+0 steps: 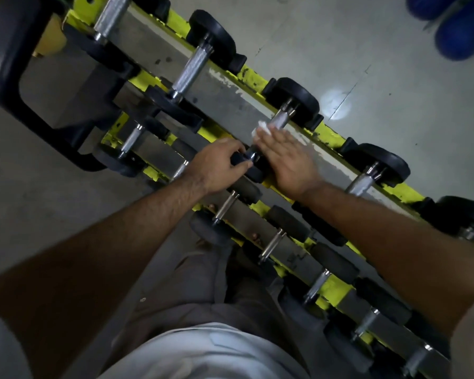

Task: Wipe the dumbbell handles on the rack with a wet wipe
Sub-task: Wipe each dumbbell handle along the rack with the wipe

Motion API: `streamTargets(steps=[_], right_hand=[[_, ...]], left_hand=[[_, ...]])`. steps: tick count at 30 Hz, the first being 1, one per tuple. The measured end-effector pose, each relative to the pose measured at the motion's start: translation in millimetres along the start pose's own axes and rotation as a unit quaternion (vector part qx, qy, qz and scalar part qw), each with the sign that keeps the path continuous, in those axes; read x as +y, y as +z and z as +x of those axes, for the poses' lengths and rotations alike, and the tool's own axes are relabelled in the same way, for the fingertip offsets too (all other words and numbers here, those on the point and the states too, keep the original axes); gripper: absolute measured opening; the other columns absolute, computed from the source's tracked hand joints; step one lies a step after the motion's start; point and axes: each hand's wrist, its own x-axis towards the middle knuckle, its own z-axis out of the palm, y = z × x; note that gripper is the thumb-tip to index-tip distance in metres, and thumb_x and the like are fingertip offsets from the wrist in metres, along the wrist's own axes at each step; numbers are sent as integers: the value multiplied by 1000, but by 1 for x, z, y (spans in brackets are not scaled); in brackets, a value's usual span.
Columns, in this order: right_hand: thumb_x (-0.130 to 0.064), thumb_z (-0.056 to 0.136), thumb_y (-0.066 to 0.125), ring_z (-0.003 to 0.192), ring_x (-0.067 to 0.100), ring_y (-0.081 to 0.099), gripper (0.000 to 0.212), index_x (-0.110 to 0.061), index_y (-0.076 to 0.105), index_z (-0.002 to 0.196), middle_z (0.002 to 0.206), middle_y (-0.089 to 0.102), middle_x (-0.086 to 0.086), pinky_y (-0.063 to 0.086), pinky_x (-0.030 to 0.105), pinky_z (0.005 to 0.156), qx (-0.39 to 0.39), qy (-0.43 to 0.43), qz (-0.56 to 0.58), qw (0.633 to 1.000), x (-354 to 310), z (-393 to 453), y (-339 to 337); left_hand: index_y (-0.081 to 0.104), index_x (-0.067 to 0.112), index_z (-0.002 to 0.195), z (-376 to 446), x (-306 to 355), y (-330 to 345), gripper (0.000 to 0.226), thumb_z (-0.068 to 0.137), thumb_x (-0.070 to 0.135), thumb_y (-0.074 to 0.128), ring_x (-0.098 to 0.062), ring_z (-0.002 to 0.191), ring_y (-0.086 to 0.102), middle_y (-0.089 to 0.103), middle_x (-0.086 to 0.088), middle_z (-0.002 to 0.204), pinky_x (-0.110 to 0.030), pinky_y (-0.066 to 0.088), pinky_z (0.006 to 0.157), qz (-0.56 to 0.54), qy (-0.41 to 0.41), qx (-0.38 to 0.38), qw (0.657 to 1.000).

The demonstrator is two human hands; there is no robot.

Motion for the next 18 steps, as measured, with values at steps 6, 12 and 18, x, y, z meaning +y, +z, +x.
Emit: streamTargets(steps=[6, 12, 18], right_hand=[[-17, 103, 37, 154, 26, 17, 57, -9, 24, 158, 165, 21, 12, 21, 48, 124, 0, 104, -24, 994, 20, 8, -22], [-25, 101, 36, 151, 26, 24, 56, -9, 34, 155, 161, 32, 11, 18, 46, 124, -56, 11, -46, 997, 12, 6, -21], [-24, 101, 40, 150, 28, 28, 53, -8, 41, 152, 158, 38, 12, 18, 45, 124, -75, 38, -80, 993, 2, 8, -28]], left_hand=[[69, 18, 110, 3, -7, -11, 33, 81, 29, 79, -16, 102, 61, 65, 1, 111, -33, 50, 90, -75, -16, -42, 996], [69, 20, 105, 2, 3, -4, 34, 77, 34, 82, -15, 96, 60, 62, 3, 107, -36, 52, 86, -61, -20, -41, 997], [65, 19, 100, 1, 4, -1, 32, 78, 38, 80, -13, 94, 55, 55, 6, 106, -34, 51, 81, -60, 29, -53, 996]])
